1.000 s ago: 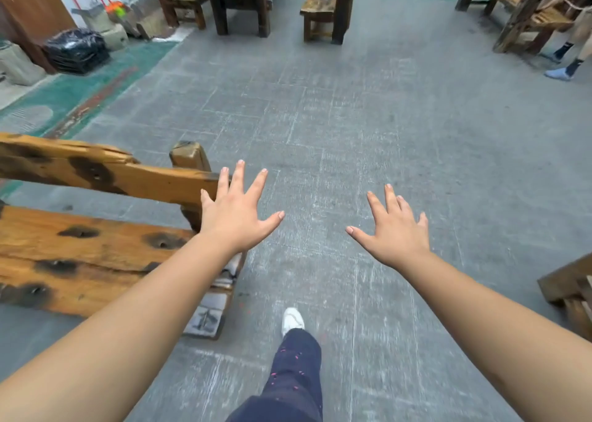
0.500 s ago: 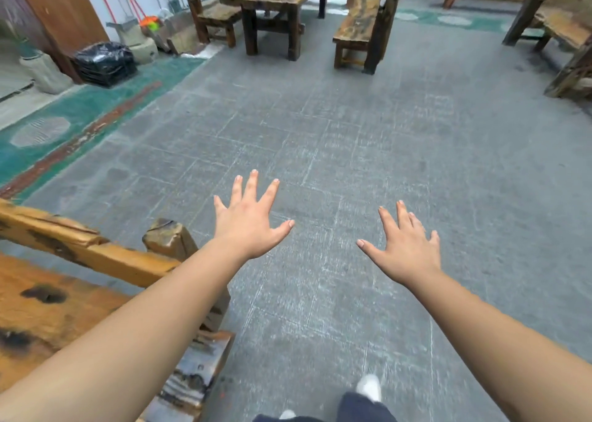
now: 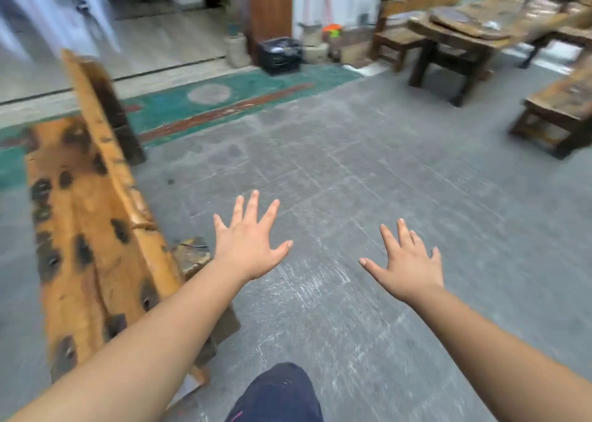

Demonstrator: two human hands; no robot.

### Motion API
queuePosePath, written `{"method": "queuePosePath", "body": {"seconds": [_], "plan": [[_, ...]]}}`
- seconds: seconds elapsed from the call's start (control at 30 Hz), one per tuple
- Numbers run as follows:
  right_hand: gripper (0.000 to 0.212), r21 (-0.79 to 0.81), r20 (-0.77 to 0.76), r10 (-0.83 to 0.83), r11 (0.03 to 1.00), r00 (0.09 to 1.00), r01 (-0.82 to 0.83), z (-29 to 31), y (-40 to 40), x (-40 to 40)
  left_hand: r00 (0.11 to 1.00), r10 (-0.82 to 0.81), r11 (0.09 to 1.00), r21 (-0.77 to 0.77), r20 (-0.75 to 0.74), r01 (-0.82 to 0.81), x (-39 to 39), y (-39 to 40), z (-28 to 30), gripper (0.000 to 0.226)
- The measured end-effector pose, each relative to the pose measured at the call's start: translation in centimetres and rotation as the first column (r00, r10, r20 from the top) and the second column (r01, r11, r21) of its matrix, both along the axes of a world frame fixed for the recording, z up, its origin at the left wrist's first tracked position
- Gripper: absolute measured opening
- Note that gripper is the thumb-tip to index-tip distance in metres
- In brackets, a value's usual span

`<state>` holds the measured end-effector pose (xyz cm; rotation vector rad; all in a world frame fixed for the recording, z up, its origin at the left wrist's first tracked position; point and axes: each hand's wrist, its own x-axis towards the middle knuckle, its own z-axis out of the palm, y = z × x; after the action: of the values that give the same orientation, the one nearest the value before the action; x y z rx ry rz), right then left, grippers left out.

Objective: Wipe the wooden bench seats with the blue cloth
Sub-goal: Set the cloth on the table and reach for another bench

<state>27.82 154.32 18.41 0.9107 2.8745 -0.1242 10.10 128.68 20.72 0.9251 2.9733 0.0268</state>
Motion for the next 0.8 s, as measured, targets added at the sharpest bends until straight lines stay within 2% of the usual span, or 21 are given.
{"method": "queuePosePath", "body": {"seconds": [0.13, 0.37, 0.53, 0.63, 0.77, 0.8], "plan": [[0.1, 0.008, 0.001, 0.256, 0.967, 0.967, -0.256, -0.3, 0.9, -12.5, 0.965, 0.263, 0.965, 0.006, 0.019, -0.263, -5.5, -2.4, -1.4, 0.091], [0.098, -0.007, 0.018, 0.628, 0.778, 0.778, -0.628, -0.8, -3.5, -30.0, 0.8, 0.598, 0.801, 0.001, 0.052, -0.599, -13.2, -7.5, -2.2, 0.088], [0.096, -0.025, 0.035, 0.865, 0.501, 0.5, -0.865, -0.1, -9.6, -38.7, 0.615, 0.785, 0.615, 0.02, 0.08, -0.788, -14.3, -10.5, -2.1, 0.086], [0.094, -0.042, 0.047, 0.958, 0.285, 0.283, -0.958, -1.1, -13.6, -42.3, 0.466, 0.876, 0.471, -0.014, 0.121, -0.882, -12.8, -11.9, -3.5, 0.084], [0.09, -0.068, 0.087, 0.994, -0.067, -0.073, -0.995, -4.0, -19.5, -46.9, 0.126, 0.98, 0.133, -0.038, 0.153, -0.99, -10.2, -13.1, -6.3, 0.084], [0.089, -0.077, 0.106, 0.976, -0.18, -0.188, -0.981, -5.1, -21.0, -47.9, 0.013, 0.986, 0.02, -0.043, 0.164, -0.999, -9.1, -12.5, -7.4, 0.084]]}}
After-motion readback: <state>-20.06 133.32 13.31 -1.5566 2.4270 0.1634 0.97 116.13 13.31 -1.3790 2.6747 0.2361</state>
